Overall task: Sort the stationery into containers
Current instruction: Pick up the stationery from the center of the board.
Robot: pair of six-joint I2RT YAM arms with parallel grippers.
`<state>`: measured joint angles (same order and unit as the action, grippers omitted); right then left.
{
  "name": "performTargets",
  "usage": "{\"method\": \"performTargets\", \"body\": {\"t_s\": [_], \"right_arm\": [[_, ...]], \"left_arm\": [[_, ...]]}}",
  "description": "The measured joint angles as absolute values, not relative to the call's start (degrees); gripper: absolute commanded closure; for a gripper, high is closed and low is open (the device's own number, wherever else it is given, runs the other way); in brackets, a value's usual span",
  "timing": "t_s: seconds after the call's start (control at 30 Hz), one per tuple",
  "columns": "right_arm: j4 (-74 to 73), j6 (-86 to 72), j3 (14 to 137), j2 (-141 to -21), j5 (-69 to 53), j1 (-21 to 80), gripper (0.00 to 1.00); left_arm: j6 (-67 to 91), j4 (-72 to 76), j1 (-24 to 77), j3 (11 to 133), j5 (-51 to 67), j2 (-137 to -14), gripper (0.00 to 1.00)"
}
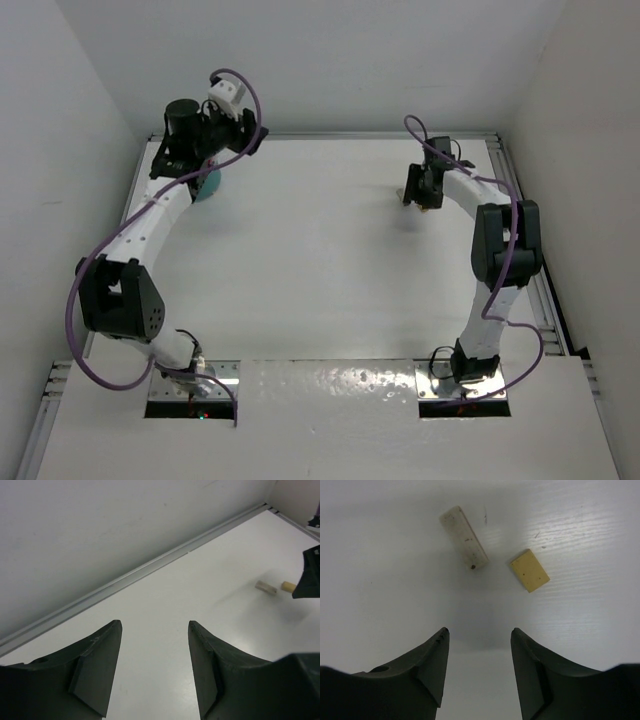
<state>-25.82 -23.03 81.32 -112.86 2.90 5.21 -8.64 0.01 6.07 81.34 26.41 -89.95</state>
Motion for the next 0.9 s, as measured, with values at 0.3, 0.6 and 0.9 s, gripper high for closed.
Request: {"method": "performTargets", "body": {"t_s": [0.3, 0.6, 0.9], "right_arm": [[-24.7, -24.7, 77.7, -113.4, -0.6, 5.0, 0.45], [-24.6, -25.0, 83.9, -117.7, -1.0, 4.2, 0.42], [-24.8, -25.1, 94.0, -127.6, -0.7, 3.8, 0.53]], "left_arm": [[-8.5, 0.2, 9.3, 69.0, 25.4, -79.5, 0.46], [-5.6, 4.0, 9.6, 61.1, 22.8, -74.9, 0.46], [-3.3, 8.9, 8.6, 55.9, 20.0, -71.0, 0.46]]}}
